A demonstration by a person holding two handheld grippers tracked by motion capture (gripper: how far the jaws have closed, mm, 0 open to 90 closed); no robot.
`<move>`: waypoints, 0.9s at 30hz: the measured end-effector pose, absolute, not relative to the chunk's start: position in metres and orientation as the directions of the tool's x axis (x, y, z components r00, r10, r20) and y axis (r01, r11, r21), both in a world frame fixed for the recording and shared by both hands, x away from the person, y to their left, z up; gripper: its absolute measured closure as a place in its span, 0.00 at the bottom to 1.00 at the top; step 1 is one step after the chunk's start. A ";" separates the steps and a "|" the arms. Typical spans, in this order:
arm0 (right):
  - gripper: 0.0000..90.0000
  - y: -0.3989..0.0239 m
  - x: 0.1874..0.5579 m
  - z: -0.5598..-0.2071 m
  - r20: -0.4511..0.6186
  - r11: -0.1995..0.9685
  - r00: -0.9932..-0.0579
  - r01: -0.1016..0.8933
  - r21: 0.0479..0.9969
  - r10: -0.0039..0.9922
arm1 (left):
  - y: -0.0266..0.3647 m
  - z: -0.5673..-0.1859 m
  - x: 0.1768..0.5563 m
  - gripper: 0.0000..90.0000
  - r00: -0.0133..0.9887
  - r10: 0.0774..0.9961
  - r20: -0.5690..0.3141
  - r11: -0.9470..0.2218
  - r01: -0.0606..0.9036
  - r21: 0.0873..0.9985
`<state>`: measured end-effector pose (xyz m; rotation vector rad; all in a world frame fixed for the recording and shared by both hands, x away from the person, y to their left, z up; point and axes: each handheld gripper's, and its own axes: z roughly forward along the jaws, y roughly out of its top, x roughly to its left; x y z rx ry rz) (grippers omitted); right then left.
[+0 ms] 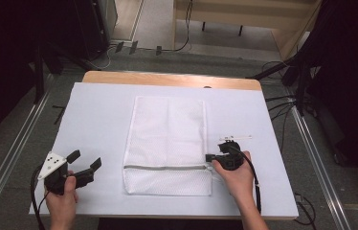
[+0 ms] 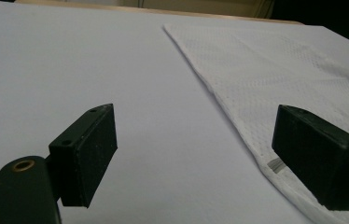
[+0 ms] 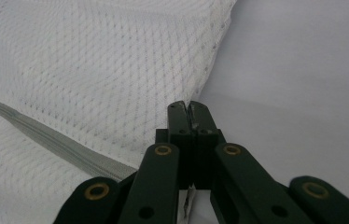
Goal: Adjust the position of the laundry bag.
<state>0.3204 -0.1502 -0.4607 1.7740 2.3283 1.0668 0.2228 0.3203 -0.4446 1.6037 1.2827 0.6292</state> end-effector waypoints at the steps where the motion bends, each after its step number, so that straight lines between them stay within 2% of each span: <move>1: 1.00 -0.153 0.319 -0.461 0.371 0.115 -0.350 0.841 0.528 0.860 | 0.320 -0.445 0.223 0.16 0.316 0.935 -0.163 0.006 0.445 0.896; 18: 1.00 -0.186 0.295 -0.465 0.377 0.081 -0.333 0.831 0.550 0.864 | 0.316 -0.447 0.222 0.16 0.321 0.935 -0.149 -0.014 0.452 0.892; 22: 0.79 -0.195 0.290 -0.462 0.391 0.019 -0.337 0.778 0.628 0.857 | 0.316 -0.446 0.223 0.16 0.325 0.934 -0.147 -0.015 0.449 0.893; 27: 0.68 -0.210 0.273 -0.454 0.362 -0.006 -0.352 0.710 0.704 0.863 | 0.314 -0.446 0.225 0.16 0.328 0.933 -0.148 -0.017 0.450 0.893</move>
